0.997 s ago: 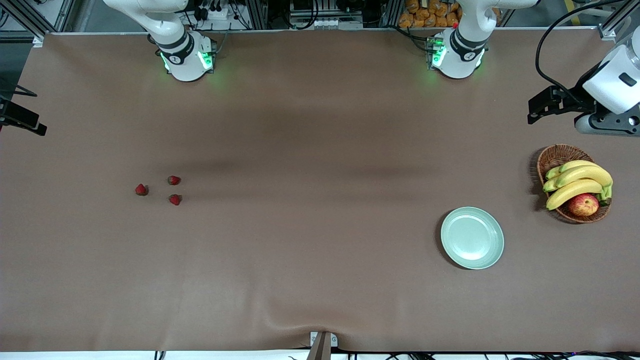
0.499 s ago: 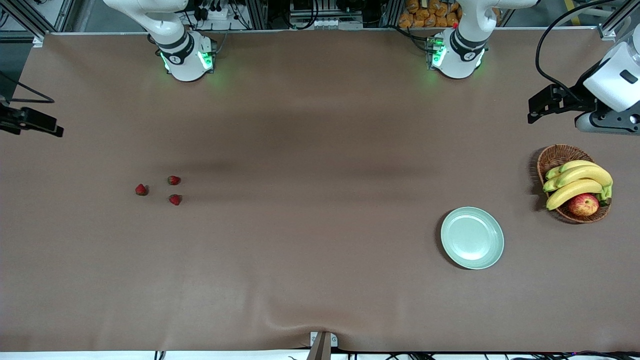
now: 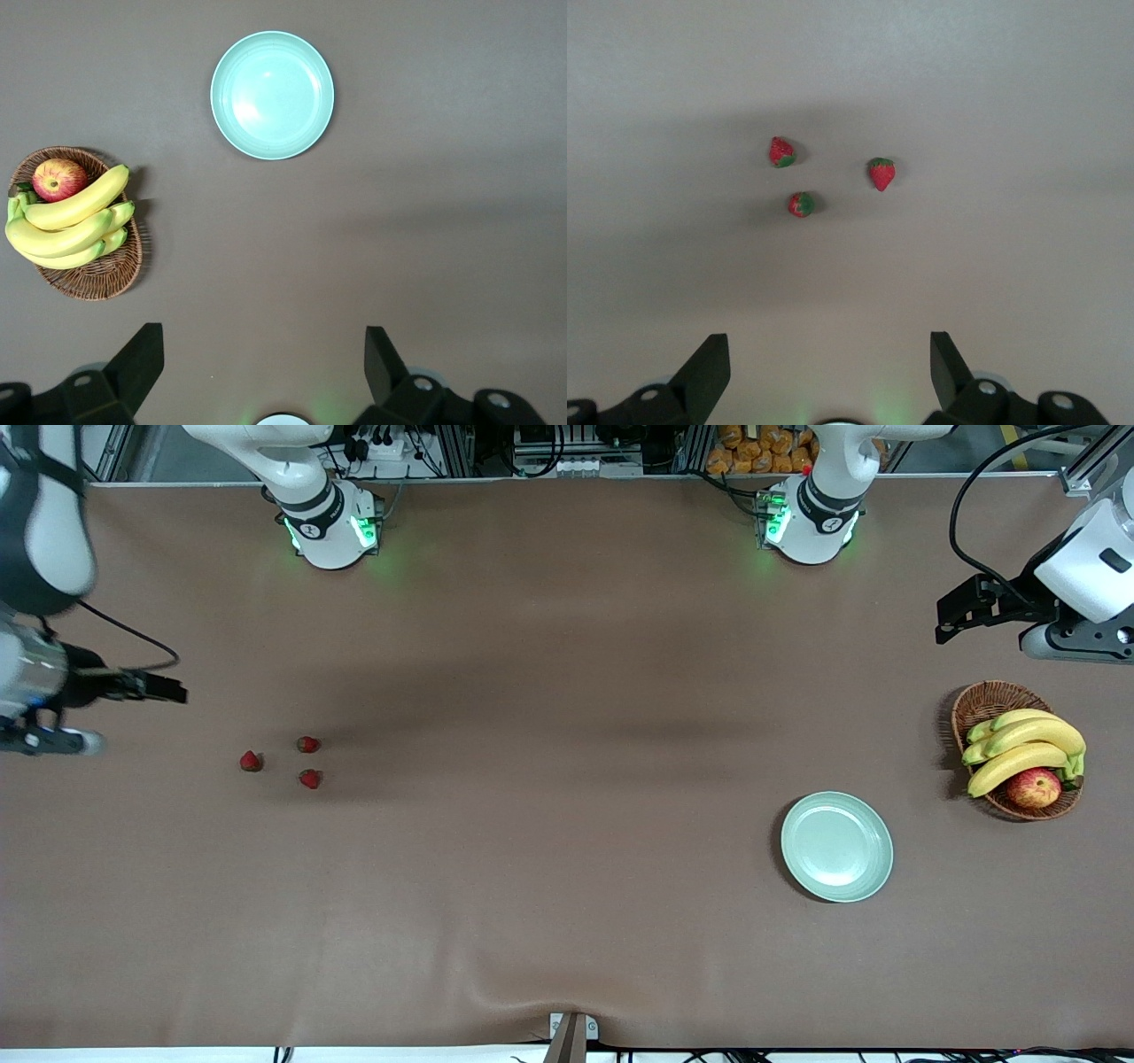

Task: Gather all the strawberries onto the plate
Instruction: 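Lower the right gripper onto a red strawberry and close it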

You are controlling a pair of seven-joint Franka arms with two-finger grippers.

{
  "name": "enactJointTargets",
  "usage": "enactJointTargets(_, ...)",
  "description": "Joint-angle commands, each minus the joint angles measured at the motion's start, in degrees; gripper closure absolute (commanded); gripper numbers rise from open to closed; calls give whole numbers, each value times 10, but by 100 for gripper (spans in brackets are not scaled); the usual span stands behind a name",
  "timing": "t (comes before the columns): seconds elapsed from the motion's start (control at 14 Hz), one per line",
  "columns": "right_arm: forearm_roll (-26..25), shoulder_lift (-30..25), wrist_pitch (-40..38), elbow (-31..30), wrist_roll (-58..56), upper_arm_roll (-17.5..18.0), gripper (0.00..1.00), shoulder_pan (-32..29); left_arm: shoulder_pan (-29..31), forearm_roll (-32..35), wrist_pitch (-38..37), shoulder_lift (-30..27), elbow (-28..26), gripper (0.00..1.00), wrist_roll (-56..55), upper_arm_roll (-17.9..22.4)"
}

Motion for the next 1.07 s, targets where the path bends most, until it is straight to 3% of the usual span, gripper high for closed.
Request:
enactJointTargets(0.0, -9, 19, 59, -53, 9, 0, 0, -2, 4, -6, -8, -2, 6, 0, 12, -1)
enactJointTargets(0.28, -9, 70, 185, -128, 8, -1, 0, -13, 5, -6, -8, -1, 6, 0, 12, 1)
enactJointTargets(0.57, -10, 134, 257, -131, 0, -1, 0, -31, 4, -6, -8, -2, 6, 0, 12, -1)
enactJointTargets(1.0, -11, 183, 299, -129, 0, -1, 0, -31, 6, -4, -8, 1, 6, 0, 12, -1)
